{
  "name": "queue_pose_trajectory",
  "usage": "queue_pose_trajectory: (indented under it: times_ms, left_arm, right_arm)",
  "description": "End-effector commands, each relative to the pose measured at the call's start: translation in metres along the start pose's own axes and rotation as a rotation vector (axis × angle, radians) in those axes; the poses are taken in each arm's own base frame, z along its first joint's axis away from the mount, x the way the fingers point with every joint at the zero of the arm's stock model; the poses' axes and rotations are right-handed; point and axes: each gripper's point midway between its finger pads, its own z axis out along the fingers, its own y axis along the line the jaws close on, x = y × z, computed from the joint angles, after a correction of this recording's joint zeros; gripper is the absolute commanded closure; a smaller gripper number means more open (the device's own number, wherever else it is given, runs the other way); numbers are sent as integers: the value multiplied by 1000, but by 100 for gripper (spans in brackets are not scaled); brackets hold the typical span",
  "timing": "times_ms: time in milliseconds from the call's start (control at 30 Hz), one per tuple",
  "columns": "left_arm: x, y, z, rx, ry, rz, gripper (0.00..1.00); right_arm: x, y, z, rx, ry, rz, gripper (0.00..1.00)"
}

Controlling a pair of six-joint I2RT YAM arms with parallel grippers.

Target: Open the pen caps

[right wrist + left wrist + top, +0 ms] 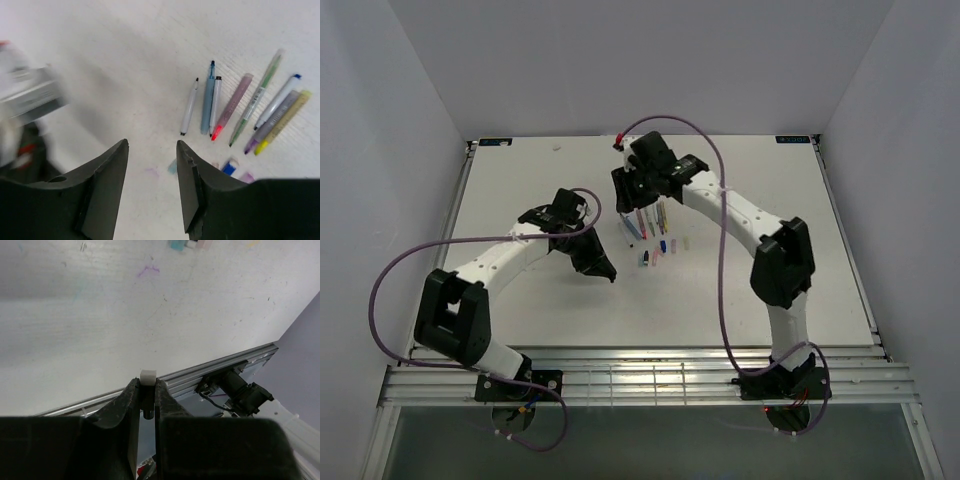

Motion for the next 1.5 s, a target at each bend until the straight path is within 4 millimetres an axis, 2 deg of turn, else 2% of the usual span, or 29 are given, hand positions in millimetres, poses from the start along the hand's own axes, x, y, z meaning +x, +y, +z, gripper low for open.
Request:
queue_pose_trajectory:
  times_ms: [0,67,100,167,200,267,300,333,367,400,433,533,700,967,1067,1133,1333,1467]
  left_arm:
    - [-24,-26,15,15,-50,65,100]
    - [-27,-31,28,-13,-41,76,100]
    - [-32,-32,37,-30,-35,67,100]
    - [-37,-33,48,-60,-40,59,100]
    - [-42,-35,57,-74,-35,59,100]
    - [-48,-36,64,-90,-41,60,100]
    - [-52,-37,71,-98,-40,59,100]
    - [-55,-36,74,-112,-49,63,98]
    - [-58,-36,77,-120,-54,66,97]
    - [-60,-36,80,-127,-56,77,95]
    - [-65,-35,86,-136,-56,85,93]
    - [-72,-29,97,-175,-60,110,90]
    - [-77,-19,111,-225,-47,130,83]
    - [-79,-13,115,-248,-45,137,73]
    - [-79,-13,111,-248,-58,138,68]
    - [-79,-11,106,-259,-77,136,58]
    - [-76,-8,97,-256,-101,138,41]
    - [-73,-21,81,-207,-132,134,33]
  right_arm:
    - [-46,28,-109,-54,-224,-19,50]
    - [-33,23,-129,-47,-222,10,50]
    - [-16,19,-143,-33,-219,19,50]
    - [3,9,-156,-13,-212,52,49]
    - [25,5,-166,-10,-199,73,49]
    - [46,-10,-176,-6,-189,163,49]
    - [53,-6,-194,-44,-215,184,49]
    - [78,-13,-187,-44,-165,225,49]
    - [85,-19,-192,-38,-173,252,48]
    - [90,-16,-203,-46,-197,249,48]
    - [105,-19,-200,-38,-175,258,48]
    - [122,-22,-207,-26,-169,275,48]
    - [135,-20,-214,-38,-161,301,47]
    - [148,-23,-217,-42,-151,336,47]
    - [154,-21,-215,-57,-134,350,47]
    - [156,-20,-214,-63,-132,359,47]
    - [160,-19,-212,-67,-117,387,46]
    - [167,-19,-210,-63,-97,409,45]
